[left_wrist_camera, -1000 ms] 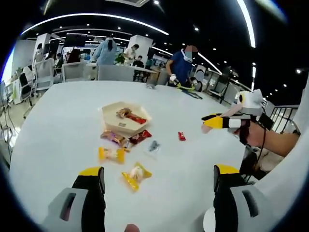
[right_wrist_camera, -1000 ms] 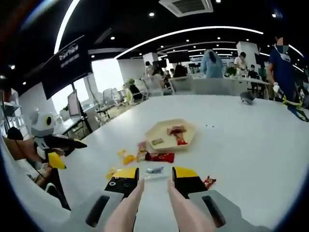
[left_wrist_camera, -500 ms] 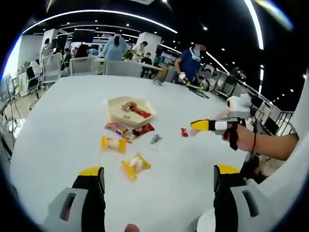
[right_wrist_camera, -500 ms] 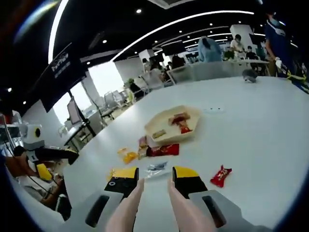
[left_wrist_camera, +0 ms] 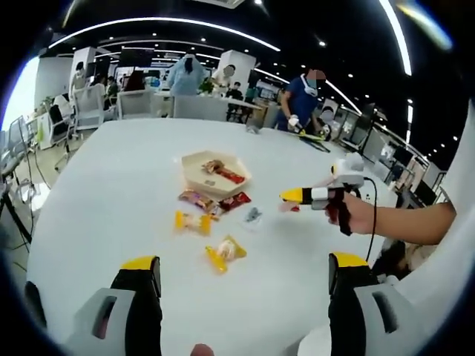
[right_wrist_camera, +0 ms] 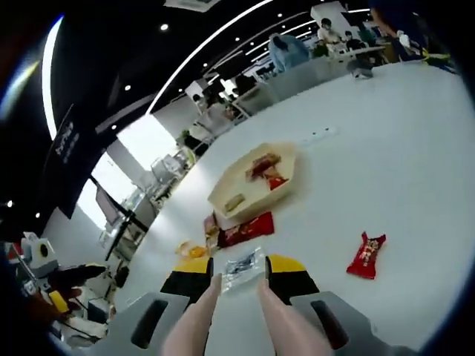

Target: Place the target food into the container with the food tongs after gripping and lifting it, then release it inside without dropping or visibly crushing the food.

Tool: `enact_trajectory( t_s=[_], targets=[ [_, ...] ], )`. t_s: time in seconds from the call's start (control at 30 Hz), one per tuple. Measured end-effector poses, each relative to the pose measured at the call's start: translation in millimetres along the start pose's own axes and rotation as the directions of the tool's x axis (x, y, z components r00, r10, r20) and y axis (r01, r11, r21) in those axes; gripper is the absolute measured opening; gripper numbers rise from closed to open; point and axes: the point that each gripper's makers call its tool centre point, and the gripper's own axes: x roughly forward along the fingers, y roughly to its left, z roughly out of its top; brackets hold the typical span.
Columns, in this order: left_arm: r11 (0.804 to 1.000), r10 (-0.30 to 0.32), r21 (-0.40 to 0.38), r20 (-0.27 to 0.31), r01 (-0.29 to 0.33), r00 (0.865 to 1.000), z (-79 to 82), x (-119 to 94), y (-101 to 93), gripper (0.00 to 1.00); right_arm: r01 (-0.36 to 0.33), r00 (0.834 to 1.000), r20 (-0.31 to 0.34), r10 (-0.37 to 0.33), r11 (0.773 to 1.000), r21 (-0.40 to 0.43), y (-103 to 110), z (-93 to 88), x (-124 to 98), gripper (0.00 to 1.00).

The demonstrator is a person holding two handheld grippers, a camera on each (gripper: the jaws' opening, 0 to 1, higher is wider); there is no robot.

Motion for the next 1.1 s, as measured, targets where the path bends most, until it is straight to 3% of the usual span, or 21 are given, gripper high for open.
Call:
enact_trajectory(
  t_s=[0.1, 0.17, 0.6, 1.1],
  targets=[
    [1.0, 0.016, -0.01, 0.007, -0.016, 1.0, -1.7, -6.1, 5.7, 0.94, 0.032, 0.999, -0.024, -0.032, 0.999, 0.018, -7.0, -5.0, 6.1, 0.27],
    [0.999, 0.029, -0.018, 0.01, -0.029, 1.0, -4.6, -10.2, 10.1, 0.94, 0.023, 1.0, -0.014, -0.022, 0.997, 0.067, -7.6, -5.1, 8.7, 0.27],
    [0.995, 0.086, -0.059, -0.003, -0.086, 0.996, -19.6, -29.4, 27.7, 0.93, 0.01, 1.0, 0.005, -0.011, 0.99, 0.144, -2.2, -4.5, 26.2, 0.25],
    [0.991, 0.114, -0.07, -0.01, -0.114, 0.993, -18.9, -39.3, 39.7, 0.92, 0.015, 0.999, 0.035, -0.024, 0.97, 0.244, -12.3, -3.0, 37.1, 0.26]
  ],
)
